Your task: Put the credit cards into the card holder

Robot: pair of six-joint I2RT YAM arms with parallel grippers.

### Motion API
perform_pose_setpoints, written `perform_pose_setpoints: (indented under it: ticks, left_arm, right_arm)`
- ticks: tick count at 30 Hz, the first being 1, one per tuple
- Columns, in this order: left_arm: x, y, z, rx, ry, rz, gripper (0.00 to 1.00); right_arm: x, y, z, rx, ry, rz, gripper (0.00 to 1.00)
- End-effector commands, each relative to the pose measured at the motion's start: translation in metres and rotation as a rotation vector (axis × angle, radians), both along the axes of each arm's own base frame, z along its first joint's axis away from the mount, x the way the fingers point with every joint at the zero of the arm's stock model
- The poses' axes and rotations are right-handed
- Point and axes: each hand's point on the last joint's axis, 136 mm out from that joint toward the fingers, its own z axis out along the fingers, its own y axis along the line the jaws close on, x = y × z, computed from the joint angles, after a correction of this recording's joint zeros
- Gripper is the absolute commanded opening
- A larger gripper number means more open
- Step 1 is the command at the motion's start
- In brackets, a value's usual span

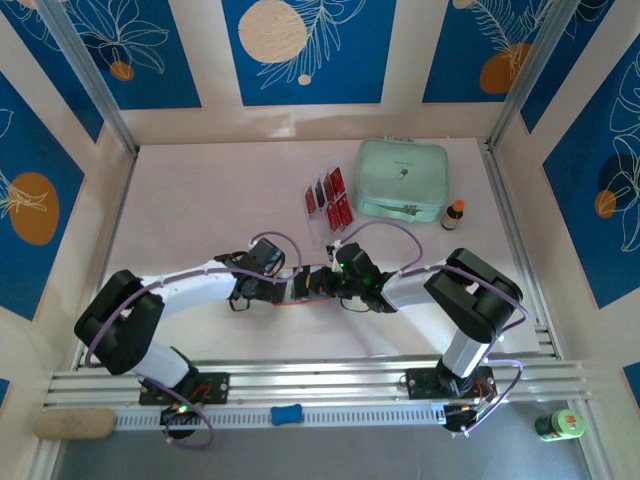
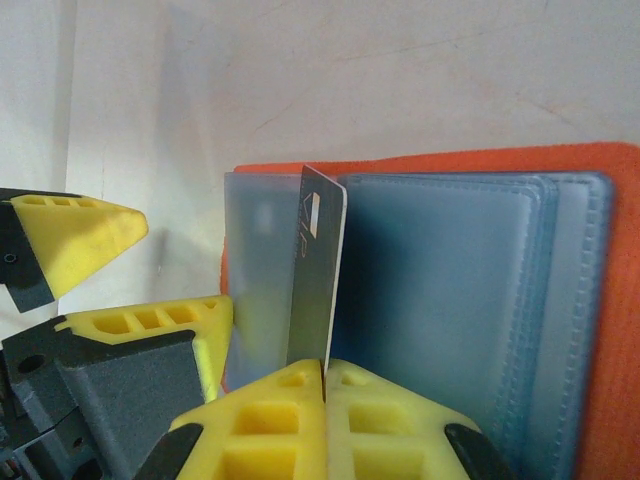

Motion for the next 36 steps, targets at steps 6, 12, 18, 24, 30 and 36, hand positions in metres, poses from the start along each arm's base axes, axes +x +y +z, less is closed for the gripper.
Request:
perform_pose_setpoints:
  ticks: [6,12,18,24,30,36]
  left_arm:
    - [-0.007,0.009,-0.007,0.041,0.013,0.004,1.0]
    - [-0.007,0.009,-0.008,0.043,0.014,0.003,1.0]
    - [-0.007,0.009,-0.008,0.042,0.014,0.003,1.0]
    - [-0.007,0.009,-0.008,0.041,0.013,0.002,1.0]
    - [-0.007,0.008,-0.009,0.041,0.014,0.003,1.0]
    - [-0.007,0.008,-0.009,0.039,0.014,0.0,1.0]
  right_arm:
    - [-0.011,-0.007,-0.01,-0.038,0.046,0.001,0.0]
    - [-0.015,-0.01,-0.015,-0.053,0.073,0.0,0.0]
    - [-0.017,-0.013,-0.017,-0.069,0.092,-0.003,0.0]
    - [-0.019,-0.013,-0.018,-0.087,0.11,0.003,0.0]
    - [-0.021,-0.012,-0.023,-0.11,0.154,0.016,0.0]
    - [-0.022,-0.011,-0.029,-0.136,0.22,0.029,0.0]
